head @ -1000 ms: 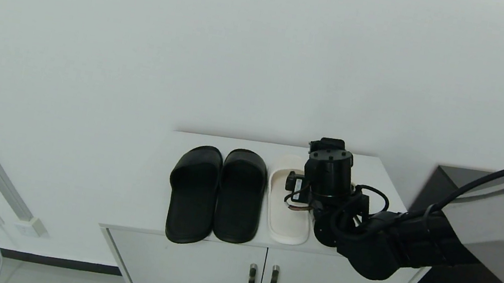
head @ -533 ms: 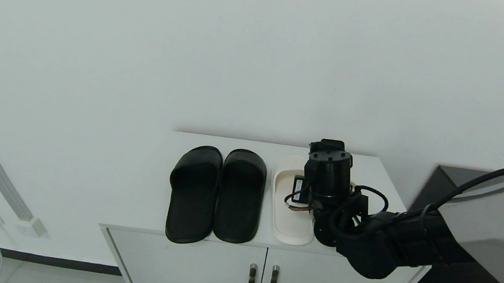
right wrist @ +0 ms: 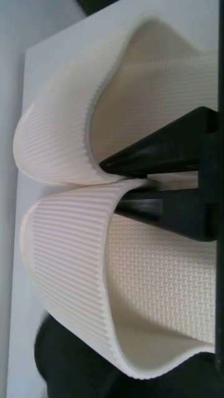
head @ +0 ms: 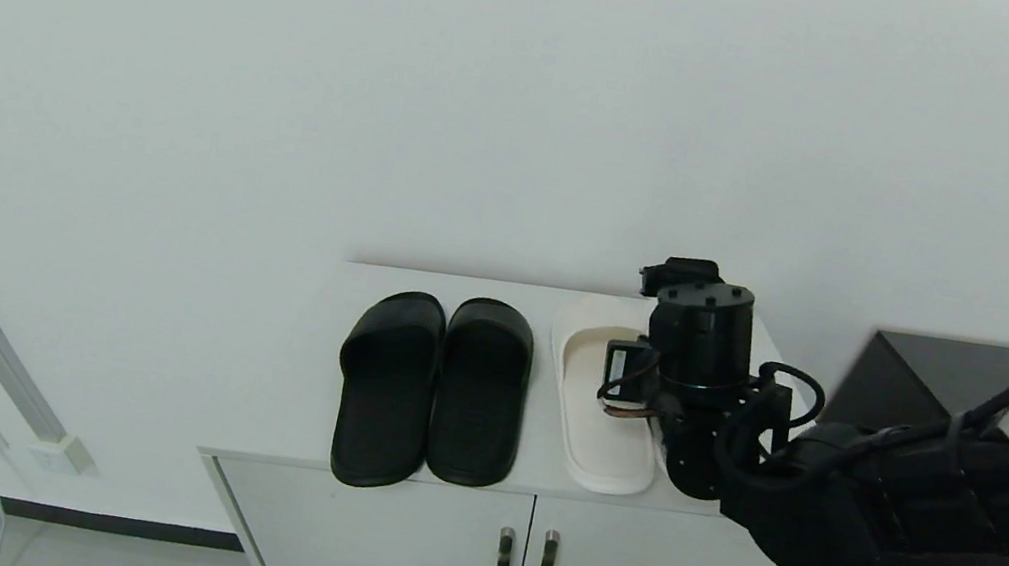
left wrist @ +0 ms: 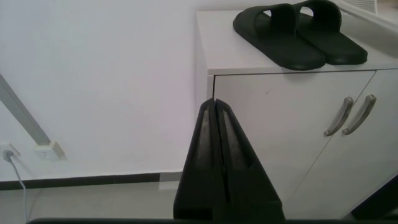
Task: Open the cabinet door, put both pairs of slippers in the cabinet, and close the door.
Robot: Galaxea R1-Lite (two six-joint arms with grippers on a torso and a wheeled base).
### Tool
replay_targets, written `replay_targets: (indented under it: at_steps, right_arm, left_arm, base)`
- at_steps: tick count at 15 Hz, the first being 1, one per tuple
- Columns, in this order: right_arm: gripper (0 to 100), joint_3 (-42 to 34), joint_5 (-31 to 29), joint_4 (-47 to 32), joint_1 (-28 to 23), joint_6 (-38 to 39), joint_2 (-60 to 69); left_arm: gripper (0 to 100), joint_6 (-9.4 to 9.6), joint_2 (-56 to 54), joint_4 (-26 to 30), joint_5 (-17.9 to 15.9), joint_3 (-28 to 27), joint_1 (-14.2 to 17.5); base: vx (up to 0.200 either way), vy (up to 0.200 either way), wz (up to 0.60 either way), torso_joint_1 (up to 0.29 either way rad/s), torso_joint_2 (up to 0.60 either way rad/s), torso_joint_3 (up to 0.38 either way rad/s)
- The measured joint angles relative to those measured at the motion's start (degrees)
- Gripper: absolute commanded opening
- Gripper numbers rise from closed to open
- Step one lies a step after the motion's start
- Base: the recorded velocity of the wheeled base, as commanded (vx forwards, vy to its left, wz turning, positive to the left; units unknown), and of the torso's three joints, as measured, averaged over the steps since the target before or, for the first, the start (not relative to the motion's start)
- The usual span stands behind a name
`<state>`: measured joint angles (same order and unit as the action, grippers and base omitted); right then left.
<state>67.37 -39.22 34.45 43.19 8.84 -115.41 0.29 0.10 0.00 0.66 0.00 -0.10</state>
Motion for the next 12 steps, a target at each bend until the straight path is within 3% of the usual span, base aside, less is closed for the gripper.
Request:
replay_targets:
  at_steps: [3,9,12]
  right_arm:
    - [0,-5.5,7.6,0.0,1.6,-1.0,5.8]
    - [0,-21.7,32.2,-0.3,3.5,-4.7,21.8]
    - [0,-27.6,34.8,-0.4,3.5,-7.9,27.7]
  left_arm:
    - [0,-0.24,0.0,0.0,0.1,0.0,0.0]
    - [0,-0.22,0.0,0.0,0.1,0.0,0.0]
    - [0,-0.09,0.0,0.0,0.1,0.0,0.0]
  base:
    - [0.0,0.0,0.0,0.0,0.0,0.0]
    - [0.0,0.0,0.0,0.0,0.0,0.0]
    - [0.0,0.0,0.0,0.0,0.0,0.0]
